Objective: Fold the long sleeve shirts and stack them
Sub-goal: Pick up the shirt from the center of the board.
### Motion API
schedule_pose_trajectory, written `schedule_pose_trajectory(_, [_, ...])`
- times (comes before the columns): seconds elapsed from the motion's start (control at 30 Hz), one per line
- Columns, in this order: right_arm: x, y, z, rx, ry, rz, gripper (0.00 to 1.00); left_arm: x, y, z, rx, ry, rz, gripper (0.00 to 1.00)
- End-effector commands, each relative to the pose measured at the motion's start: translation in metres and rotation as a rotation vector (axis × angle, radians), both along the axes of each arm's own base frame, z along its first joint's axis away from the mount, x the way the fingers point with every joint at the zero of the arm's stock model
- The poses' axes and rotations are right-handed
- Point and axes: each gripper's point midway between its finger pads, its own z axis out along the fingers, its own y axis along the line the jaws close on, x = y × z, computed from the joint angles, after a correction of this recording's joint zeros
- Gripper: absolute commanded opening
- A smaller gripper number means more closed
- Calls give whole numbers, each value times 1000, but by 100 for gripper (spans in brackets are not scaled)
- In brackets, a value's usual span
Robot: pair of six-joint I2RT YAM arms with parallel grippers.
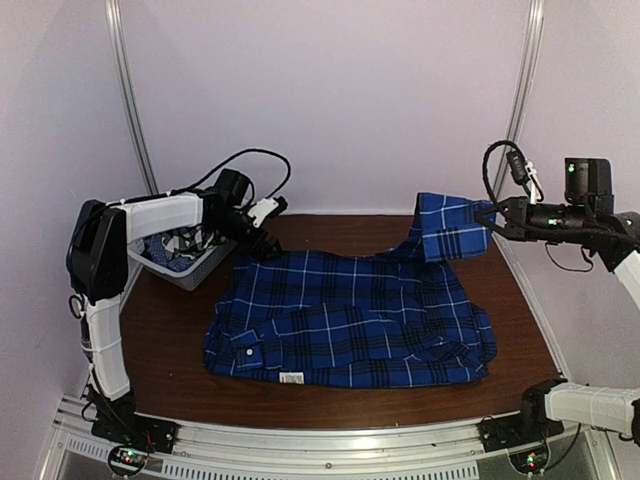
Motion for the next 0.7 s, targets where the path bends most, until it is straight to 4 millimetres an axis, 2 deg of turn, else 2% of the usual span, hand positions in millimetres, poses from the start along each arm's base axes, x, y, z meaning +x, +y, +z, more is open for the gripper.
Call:
schedule_pose_trajectory(0.0, [-17,1,36,33,-90,32,0,12,17,-22,30,52,-42,89])
schedule_pose_trajectory(0.2, [-23,2,46,44,-103,45,0,14,27,-35,17,102,-83,84])
schedule_pose_trajectory(0.4, [-24,1,43,38,-93,38,0,16,25,-32,-58,132,-129,79])
schedule_pose_trajectory(0.5, [-23,0,41,32,-89,32,0,16,25,-34,-83,163,-143,70])
schedule_pose_trajectory(0.67, [-19,-4,40,15,-91,11,0,15,27,-42,-88,199,-137,46])
